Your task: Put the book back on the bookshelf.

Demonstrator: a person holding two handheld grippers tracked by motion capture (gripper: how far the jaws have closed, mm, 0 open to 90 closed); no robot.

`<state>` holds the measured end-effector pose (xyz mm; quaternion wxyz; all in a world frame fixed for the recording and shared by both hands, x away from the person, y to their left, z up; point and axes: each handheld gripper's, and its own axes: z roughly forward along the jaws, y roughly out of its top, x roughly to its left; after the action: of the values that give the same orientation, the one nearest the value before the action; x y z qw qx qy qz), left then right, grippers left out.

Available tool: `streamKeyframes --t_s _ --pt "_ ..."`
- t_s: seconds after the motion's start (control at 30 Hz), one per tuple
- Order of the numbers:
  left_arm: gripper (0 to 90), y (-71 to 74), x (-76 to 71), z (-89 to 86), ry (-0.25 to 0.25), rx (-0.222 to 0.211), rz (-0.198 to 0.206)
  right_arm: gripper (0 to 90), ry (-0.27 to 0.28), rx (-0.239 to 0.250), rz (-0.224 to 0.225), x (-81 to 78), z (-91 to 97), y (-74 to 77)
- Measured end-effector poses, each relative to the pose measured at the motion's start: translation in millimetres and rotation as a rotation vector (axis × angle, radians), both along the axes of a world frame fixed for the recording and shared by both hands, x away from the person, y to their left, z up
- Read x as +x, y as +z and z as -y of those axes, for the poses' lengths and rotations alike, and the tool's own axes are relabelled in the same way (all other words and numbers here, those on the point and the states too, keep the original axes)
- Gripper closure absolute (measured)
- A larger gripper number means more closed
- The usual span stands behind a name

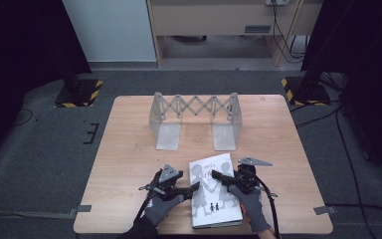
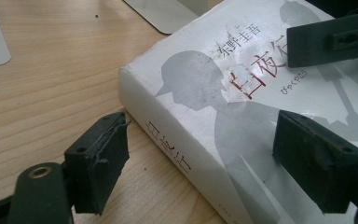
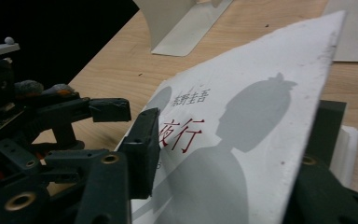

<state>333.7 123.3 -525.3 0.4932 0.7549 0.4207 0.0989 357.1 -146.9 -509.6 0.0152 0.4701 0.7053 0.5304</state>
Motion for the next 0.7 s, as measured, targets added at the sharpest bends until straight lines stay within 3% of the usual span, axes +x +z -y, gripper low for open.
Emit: streamKeyframes --t_s 0.1,0.17,0.2,0.5,0.53,0.57,0.6,0.63,0.67,0.7 --pt "17.0 -0.6 0.3 -0.2 -0.001 -0.001 0.000 34.7 0.016 -0.025 0.042 -0.8 -3.7 1.0" --pt "16.8 -1.2 0.3 0.0 -0.001 -0.001 -0.002 19.3 0.034 -0.028 0.017 0.6 -6.1 1.3" --pt "16.5 -1.2 0.3 -0.3 0.000 -0.001 -0.002 17.5 0.042 0.014 -0.029 2.3 -5.3 1.5" --pt "15.9 -1.5 0.4 -0.5 0.000 0.000 -0.002 12.0 0.058 0.059 -0.042 1.3 -3.5 2.5" --pt "15.7 -1.6 0.4 -0.5 0.000 0.001 -0.002 10.1 0.069 0.049 -0.024 0.5 -3.7 1.8" --pt "15.6 -1.7 0.4 -0.4 0.000 0.001 -0.002 9.1 0.084 0.008 0.001 -1.7 -5.3 -0.2" --pt "15.6 -1.8 0.4 -0.3 0.000 0.002 -0.002 9.1 0.084 0.008 0.001 -1.7 -5.3 -0.2" --pt "15.7 -1.9 0.3 -0.2 0.001 0.002 0.000 13.6 0.087 -0.026 0.002 -2.3 -6.5 -1.2" --pt "15.6 -1.9 0.3 -0.2 0.001 0.002 0.000 13.6 0.087 -0.026 0.002 -2.3 -6.5 -1.2" --pt "15.6 -1.9 0.4 -0.2 0.001 0.002 0.000 17.4 0.075 -0.054 0.027 -3.0 -7.3 -2.3"
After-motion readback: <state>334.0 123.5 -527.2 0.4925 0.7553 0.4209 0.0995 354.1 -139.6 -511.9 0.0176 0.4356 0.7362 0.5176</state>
